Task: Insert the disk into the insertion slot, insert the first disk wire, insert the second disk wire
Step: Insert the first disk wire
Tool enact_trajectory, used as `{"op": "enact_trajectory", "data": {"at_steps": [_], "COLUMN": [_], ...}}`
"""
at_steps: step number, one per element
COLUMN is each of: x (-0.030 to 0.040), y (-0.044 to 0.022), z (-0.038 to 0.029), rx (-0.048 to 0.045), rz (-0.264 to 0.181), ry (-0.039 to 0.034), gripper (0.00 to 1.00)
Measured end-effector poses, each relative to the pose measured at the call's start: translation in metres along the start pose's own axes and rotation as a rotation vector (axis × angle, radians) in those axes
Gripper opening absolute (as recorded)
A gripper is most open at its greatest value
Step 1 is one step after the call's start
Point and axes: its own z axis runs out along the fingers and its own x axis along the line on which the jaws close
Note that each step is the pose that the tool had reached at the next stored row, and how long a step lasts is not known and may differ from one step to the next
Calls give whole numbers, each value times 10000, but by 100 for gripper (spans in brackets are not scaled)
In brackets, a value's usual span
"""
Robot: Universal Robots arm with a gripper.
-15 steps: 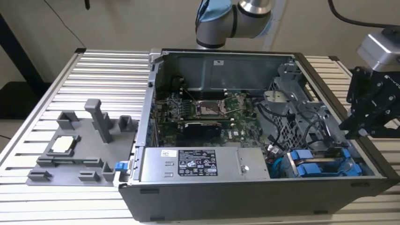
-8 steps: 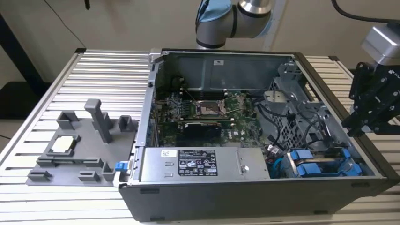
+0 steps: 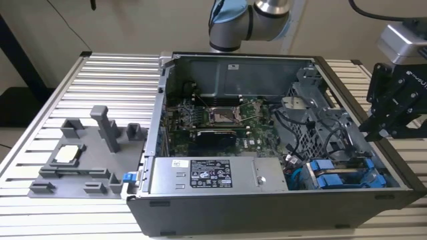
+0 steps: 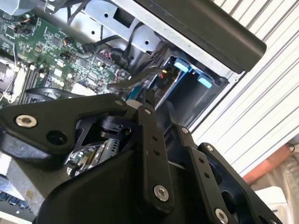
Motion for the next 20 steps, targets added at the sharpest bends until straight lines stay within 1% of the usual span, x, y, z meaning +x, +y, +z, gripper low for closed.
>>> {"op": "enact_trajectory", "data": {"at_steps": [7,12,15,17,18,19,20], "x": [-164,-290,-384,-456,-486,-501,-508], "y": [144,279,362,400,415,426,434], "z": [17,34,54,72,79,84,89], "rx": [1,10,38,68,79,80,77], "rz": [0,1,-2,-3,-6,-23,-61], "ry": [0,1,10,65,118,179,256], "gripper": [27,27,27,27,27,27,27]}}
